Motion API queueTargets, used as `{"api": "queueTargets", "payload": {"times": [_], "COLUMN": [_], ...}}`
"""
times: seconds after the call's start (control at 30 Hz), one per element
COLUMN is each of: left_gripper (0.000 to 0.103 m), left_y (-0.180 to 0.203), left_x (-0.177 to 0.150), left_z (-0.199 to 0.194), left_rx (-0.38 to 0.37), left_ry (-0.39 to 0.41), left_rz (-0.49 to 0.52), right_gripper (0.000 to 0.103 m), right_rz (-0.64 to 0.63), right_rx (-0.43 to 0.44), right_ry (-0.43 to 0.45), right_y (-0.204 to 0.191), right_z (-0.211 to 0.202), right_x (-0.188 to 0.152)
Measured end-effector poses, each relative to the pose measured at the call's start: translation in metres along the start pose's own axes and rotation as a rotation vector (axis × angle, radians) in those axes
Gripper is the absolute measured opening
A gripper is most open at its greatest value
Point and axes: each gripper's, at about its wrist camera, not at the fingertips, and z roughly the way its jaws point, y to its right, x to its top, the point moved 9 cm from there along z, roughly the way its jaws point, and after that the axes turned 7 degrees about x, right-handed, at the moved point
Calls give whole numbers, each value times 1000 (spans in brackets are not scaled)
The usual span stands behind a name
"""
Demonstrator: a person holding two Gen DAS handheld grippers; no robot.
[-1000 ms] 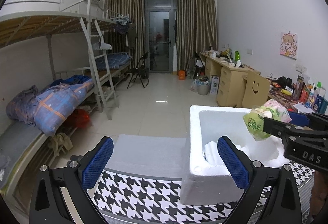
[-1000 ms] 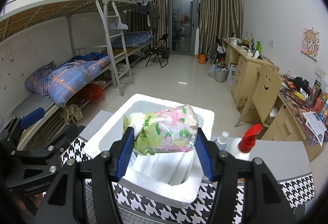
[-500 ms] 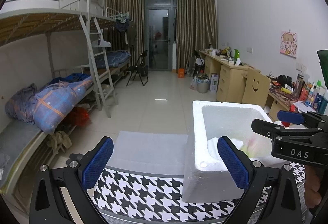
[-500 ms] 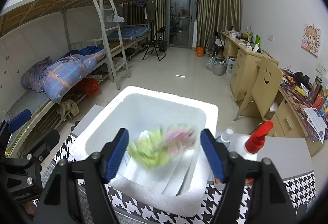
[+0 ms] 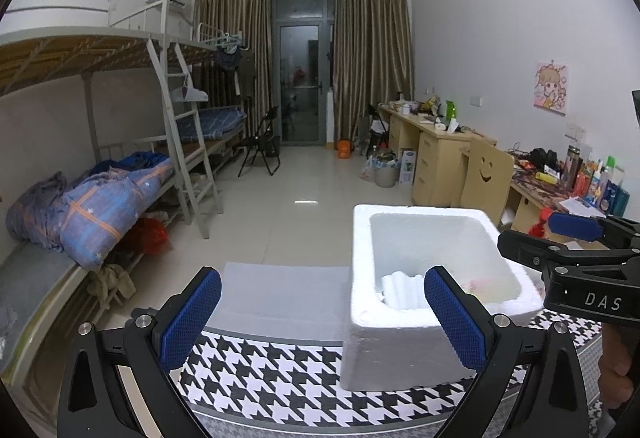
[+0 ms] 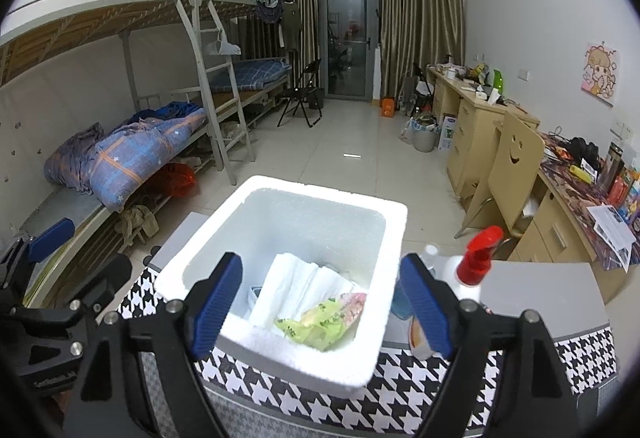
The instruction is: Organize soft objects
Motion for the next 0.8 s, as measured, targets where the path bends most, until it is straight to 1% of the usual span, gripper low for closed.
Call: {"api": "queueTargets", "payload": {"times": [0.43, 0.6, 0.8], "left_gripper": [102, 102, 102], "left_y": [12, 20, 24], "left_x": [7, 8, 8], "left_z": [-47, -67, -86], "left_rx": [-21, -42, -65], "left_ry": [58, 85, 103], "left_rz": [18, 25, 26], "right_gripper": [88, 95, 96], "right_rz": [-27, -25, -23], "right_rx": [-9, -20, -26], "right_ry": [45, 87, 104], "right_y": [-8, -8, -9], "right_z": [-52, -77, -94], "right_x": [-11, -14, -23]}}
